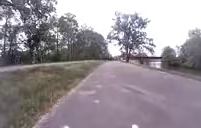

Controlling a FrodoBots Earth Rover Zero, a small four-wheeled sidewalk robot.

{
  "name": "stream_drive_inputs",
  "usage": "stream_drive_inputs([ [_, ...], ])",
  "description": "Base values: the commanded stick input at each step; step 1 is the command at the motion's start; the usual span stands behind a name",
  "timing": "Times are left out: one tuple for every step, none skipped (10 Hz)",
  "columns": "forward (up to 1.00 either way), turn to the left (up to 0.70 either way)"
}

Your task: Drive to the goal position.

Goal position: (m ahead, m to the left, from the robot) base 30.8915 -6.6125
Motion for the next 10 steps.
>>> stream_drive_inputs([
  [1.00,0.00],
  [1.00,0.00],
  [1.00,0.00],
  [1.00,0.00],
  [1.00,0.00],
  [1.00,0.00],
  [1.00,0.00],
  [1.00,0.00],
  [1.00,0.00],
  [1.00,0.00],
])
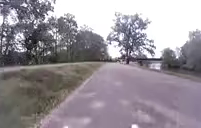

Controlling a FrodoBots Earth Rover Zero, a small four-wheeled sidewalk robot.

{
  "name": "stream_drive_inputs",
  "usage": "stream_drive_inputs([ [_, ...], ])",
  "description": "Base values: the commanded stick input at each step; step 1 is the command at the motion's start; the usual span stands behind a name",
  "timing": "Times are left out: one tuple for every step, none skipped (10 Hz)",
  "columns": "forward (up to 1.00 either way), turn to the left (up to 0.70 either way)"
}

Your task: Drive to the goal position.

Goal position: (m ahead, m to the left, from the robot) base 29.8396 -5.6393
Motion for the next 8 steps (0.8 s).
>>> stream_drive_inputs([
  [1.00,0.00],
  [1.00,0.00],
  [1.00,0.00],
  [1.00,0.00],
  [1.00,0.00],
  [1.00,0.00],
  [1.00,0.00],
  [1.00,0.00],
])
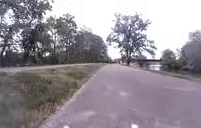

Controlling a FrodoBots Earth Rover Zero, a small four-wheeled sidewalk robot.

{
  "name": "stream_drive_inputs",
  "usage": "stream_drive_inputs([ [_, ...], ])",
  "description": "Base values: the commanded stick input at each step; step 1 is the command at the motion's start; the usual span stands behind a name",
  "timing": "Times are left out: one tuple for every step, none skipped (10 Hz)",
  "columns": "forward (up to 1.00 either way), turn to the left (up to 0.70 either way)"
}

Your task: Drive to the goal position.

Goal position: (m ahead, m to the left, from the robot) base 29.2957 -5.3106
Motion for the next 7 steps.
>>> stream_drive_inputs([
  [1.00,0.00],
  [1.00,0.00],
  [1.00,0.00],
  [1.00,0.00],
  [1.00,0.00],
  [1.00,0.00],
  [1.00,0.00],
])
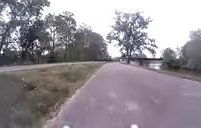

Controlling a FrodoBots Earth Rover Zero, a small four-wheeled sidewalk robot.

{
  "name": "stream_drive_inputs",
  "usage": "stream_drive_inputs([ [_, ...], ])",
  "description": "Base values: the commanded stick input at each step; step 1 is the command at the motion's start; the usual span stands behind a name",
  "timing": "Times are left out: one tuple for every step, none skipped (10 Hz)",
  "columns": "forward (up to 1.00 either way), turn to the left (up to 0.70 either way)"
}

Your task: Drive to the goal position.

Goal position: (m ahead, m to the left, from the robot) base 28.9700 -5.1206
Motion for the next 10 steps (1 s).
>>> stream_drive_inputs([
  [1.00,0.00],
  [1.00,0.00],
  [1.00,-0.13],
  [1.00,-0.31],
  [1.00,-0.34],
  [1.00,-0.37],
  [1.00,-0.31],
  [1.00,0.00],
  [1.00,0.00],
  [1.00,0.00],
])
